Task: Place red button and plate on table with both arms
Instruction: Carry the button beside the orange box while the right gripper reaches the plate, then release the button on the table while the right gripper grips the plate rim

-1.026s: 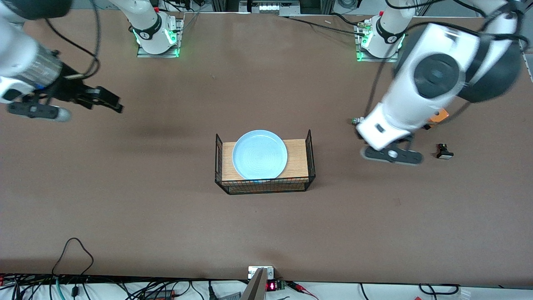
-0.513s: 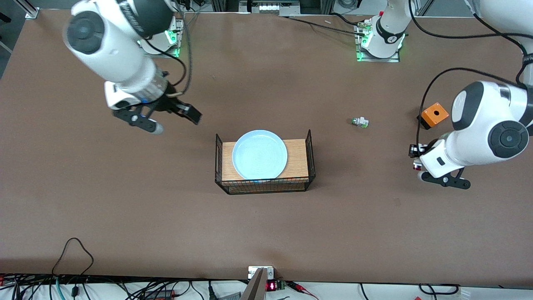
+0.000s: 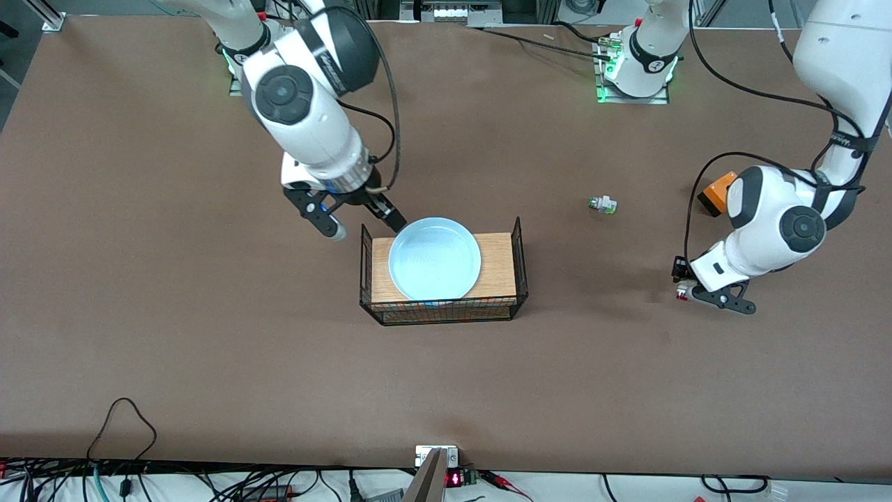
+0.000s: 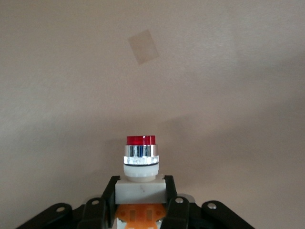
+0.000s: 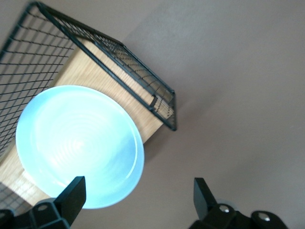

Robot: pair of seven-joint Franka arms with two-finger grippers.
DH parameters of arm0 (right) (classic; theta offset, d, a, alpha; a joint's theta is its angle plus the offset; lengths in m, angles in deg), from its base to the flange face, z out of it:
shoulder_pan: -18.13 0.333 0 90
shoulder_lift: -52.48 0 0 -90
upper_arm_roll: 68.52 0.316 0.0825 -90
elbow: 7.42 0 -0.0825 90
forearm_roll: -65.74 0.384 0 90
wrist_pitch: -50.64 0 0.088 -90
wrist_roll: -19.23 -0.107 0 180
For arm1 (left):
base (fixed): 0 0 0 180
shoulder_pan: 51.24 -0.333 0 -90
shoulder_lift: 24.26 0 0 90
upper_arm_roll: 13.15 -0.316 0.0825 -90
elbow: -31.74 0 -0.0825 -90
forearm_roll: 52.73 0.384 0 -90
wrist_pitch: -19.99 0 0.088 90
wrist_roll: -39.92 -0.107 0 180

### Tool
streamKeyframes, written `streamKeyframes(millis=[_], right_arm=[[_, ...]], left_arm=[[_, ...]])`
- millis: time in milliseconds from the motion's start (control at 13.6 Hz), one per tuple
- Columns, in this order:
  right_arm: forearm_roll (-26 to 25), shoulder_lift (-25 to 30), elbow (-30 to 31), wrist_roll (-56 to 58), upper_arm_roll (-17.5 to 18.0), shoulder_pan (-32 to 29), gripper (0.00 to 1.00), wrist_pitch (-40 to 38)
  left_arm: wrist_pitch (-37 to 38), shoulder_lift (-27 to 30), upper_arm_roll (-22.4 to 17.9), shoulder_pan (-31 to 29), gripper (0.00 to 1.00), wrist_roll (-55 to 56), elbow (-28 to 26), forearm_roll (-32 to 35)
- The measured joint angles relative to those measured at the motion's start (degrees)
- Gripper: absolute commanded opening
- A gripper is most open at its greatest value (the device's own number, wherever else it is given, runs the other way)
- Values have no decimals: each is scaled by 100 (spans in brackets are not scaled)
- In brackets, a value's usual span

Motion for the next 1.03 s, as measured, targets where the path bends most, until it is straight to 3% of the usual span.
streamKeyframes(millis=[73, 147, 293, 586, 660, 733, 953, 1026], right_arm=[[0, -144, -26, -141, -1, 34, 100, 61], [0, -279, -48, -205, -3, 41, 100, 108], [0, -520, -76, -241, -30, 41, 100, 213], [0, -773, -99, -295, -38, 57, 100, 473], [0, -801, -99, -320, -38, 63, 94, 543], [0, -828, -102, -371, -38, 76, 81, 636], [0, -885, -115, -456, -38, 119, 69, 698], [0, -894, -116, -470, -38, 123, 61, 700]], left_arm=[[-299, -138, -1, -29, 22, -5, -69, 82], [-443, -238, 0, -42, 36, -6, -97, 126], [-507, -315, 2, -51, 100, -20, -102, 135], [-229, -69, 153, -131, 100, -32, 22, 142], [65, 90, 263, -139, 100, -29, 81, 142], [583, 295, 437, -142, 100, 3, 230, 142], [2139, 1071, 898, -138, 100, 96, 835, 141], [2623, 1258, 995, -138, 100, 112, 1052, 140]])
